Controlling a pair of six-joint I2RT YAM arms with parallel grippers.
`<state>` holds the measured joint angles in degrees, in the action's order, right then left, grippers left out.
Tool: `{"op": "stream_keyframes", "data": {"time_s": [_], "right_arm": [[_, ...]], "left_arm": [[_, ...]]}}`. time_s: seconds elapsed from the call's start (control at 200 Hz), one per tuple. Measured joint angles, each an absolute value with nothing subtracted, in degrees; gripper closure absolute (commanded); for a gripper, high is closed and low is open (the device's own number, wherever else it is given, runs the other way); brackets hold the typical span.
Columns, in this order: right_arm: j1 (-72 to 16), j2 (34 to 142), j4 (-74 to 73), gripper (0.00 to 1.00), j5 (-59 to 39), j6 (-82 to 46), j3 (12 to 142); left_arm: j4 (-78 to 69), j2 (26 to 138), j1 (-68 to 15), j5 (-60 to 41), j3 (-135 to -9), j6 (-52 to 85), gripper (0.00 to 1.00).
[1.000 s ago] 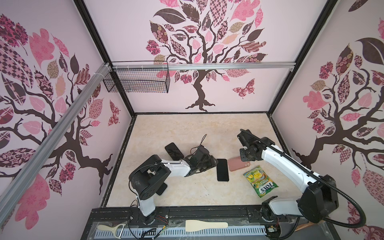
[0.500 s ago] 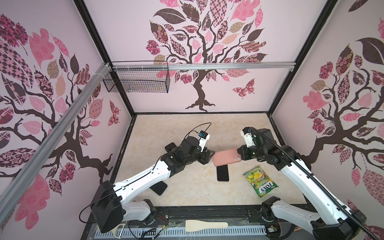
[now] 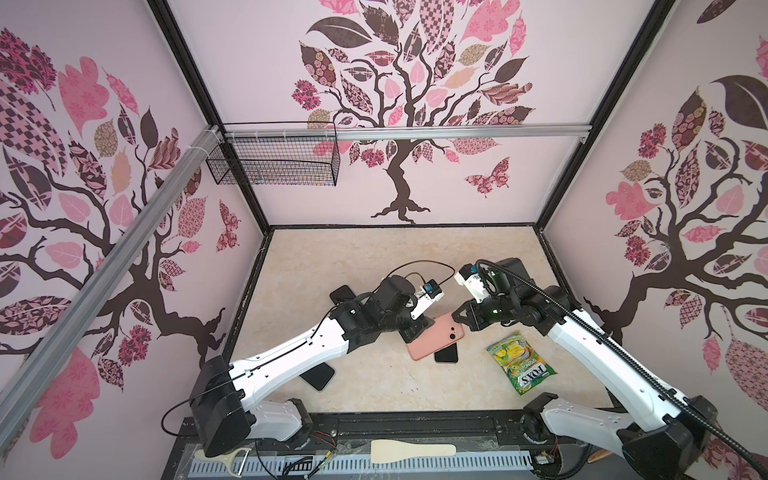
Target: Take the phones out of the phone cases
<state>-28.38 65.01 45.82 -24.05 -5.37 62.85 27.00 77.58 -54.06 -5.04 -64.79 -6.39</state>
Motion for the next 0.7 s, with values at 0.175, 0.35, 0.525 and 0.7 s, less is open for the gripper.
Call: {"op": "stream_keyframes", "data": {"time_s": [0.175,0.35,0.525,0.7], "right_arm": [[-28.45,65.39,46.13,1.00,-23.86,-5.10,62.85],[-28.45,65.36,45.78,1.00,-23.81,-5.17,62.83],[-28.42,65.32,45.39,1.00,-23.59,-5.39,62.85],[-28.45,65.19,44.82,1.00,-22.83,-5.78,62.83]], "left_arm": [[28.03,78.59,-54.83,-3.07,-65.47,-8.58,0.73],[28.49,78.59,-55.13,-2.92,-65.58,-9.85,0.88],[28.40,78.59,-55.16,-3.11,-65.58,-10.02,1.00],[27.97,78.59,-55.16,-2.74,-65.58,-9.13,1.00]]}}
